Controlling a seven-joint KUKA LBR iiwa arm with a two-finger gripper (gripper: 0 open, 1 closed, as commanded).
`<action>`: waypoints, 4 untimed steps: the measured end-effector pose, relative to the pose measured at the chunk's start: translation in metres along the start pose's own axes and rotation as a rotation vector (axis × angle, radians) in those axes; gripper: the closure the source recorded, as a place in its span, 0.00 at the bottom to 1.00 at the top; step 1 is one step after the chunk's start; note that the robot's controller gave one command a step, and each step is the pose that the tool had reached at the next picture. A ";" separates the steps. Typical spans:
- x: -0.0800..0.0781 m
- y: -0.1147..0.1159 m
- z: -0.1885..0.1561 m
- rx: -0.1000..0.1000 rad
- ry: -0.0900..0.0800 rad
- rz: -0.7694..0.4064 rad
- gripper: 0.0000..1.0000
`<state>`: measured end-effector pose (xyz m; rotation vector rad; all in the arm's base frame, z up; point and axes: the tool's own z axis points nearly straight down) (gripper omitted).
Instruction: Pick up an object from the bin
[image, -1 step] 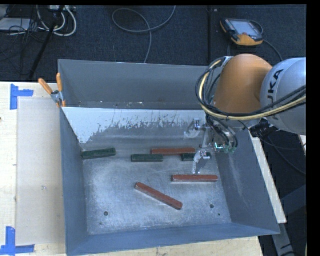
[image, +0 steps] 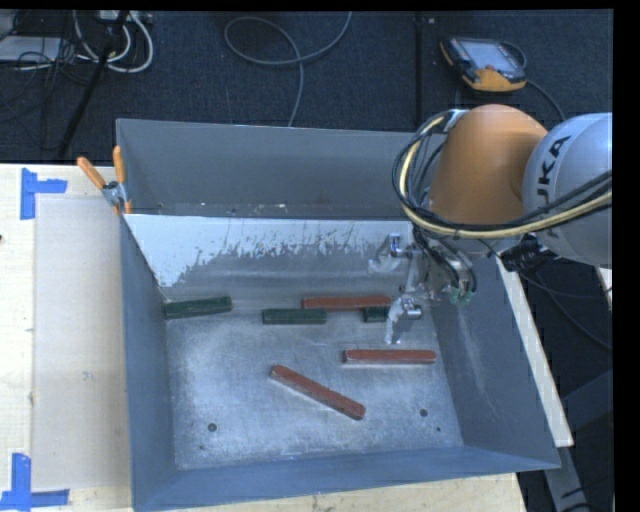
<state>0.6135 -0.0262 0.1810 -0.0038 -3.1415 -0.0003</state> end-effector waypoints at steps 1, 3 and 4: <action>0.069 -0.015 0.106 -0.001 -0.002 0.006 1.00; 0.071 -0.015 0.103 -0.001 -0.001 0.006 1.00; 0.042 -0.077 -0.024 0.000 -0.001 -0.178 1.00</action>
Offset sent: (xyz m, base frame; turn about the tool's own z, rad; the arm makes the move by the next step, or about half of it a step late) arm 0.0000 0.0000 0.0000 0.0000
